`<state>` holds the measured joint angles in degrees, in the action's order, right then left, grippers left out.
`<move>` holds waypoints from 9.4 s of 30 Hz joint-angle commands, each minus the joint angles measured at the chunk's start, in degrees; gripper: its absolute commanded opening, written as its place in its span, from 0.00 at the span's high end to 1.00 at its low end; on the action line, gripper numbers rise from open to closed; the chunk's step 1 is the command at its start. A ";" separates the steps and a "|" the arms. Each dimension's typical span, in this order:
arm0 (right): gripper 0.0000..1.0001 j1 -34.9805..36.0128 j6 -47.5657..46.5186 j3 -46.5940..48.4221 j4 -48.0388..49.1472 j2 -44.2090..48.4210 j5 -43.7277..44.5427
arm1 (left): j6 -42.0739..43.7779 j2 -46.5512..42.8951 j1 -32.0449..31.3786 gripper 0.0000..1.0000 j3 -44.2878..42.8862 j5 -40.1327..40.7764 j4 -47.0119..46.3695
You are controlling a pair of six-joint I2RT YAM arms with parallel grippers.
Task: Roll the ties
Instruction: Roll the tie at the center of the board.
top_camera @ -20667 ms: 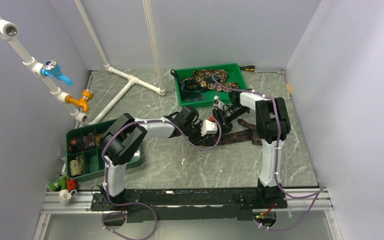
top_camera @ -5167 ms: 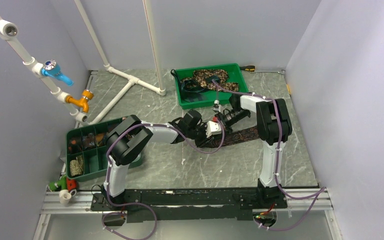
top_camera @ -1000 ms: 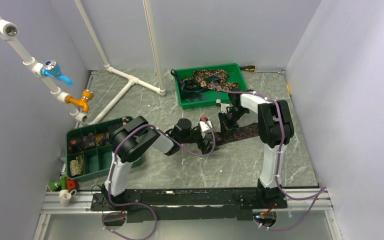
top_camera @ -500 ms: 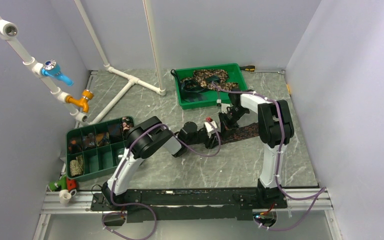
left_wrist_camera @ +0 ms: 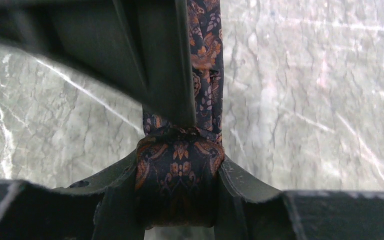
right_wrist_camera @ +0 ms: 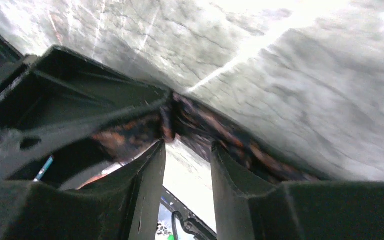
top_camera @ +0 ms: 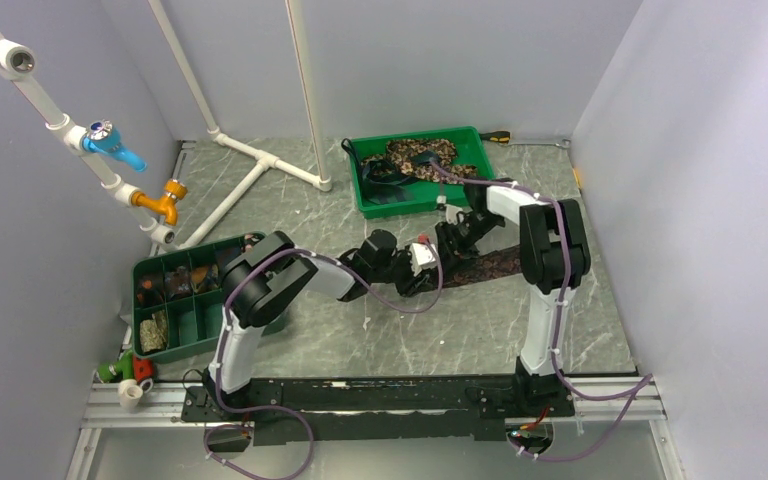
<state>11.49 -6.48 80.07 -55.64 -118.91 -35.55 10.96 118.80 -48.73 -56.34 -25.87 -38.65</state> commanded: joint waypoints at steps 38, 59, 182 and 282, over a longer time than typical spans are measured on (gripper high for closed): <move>1.00 1.31 -5.30 -0.46 4.93 -3.45 11.33 | 8.30 -0.94 3.62 0.41 -4.97 -10.00 23.89; 0.90 1.30 -5.16 2.13 1.58 0.80 4.82 | 12.63 0.91 1.35 0.83 -2.33 -3.61 31.95; 0.29 -0.33 -4.77 0.04 -4.84 3.31 -19.88 | 8.50 -0.94 2.64 0.78 -0.03 1.62 34.30; 0.71 3.13 -10.67 8.04 -5.74 -7.61 -14.07 | 3.74 -3.41 1.78 0.84 -4.76 -3.73 46.44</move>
<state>14.85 -14.11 87.37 -61.71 -124.51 -51.40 15.40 111.13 -46.59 -62.41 -27.44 -5.48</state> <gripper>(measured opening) 0.395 0.401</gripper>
